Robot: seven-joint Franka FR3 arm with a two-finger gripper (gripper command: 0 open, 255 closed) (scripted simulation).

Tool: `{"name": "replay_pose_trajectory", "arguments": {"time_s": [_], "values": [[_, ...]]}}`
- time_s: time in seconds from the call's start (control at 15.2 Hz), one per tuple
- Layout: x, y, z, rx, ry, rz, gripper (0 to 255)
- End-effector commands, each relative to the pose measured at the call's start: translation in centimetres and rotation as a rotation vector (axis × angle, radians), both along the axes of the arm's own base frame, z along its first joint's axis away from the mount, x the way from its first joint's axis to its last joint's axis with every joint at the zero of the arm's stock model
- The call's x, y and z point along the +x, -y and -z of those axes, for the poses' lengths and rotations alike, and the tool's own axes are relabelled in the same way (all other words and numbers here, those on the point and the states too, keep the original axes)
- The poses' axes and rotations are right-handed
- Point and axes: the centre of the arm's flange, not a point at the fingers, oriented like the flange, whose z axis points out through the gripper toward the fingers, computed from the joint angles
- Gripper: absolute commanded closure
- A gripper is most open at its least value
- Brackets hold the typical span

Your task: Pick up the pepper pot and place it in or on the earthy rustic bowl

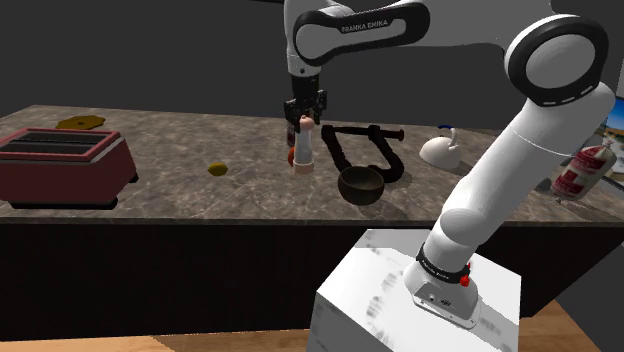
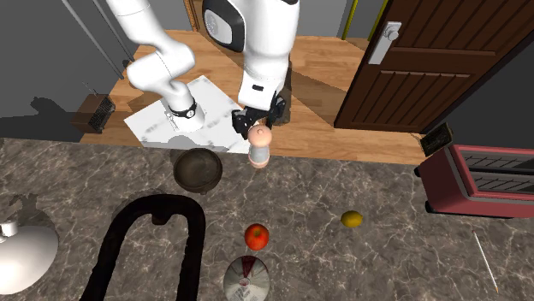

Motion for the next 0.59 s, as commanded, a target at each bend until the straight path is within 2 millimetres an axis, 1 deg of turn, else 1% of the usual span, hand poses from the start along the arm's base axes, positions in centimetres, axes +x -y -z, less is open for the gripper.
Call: {"name": "replay_pose_trajectory", "arguments": {"time_s": [0.0,0.2,0.26,0.53], "values": [[0.0,0.1,-1.1,0.0,0.0,0.0,255],[0.0,0.1,-2.7,0.0,0.0,0.0,255],[0.0,0.1,-2.9,0.0,0.0,0.0,255],[-3.6,3.7,-4.4,0.0,0.0,0.0,255]]}}
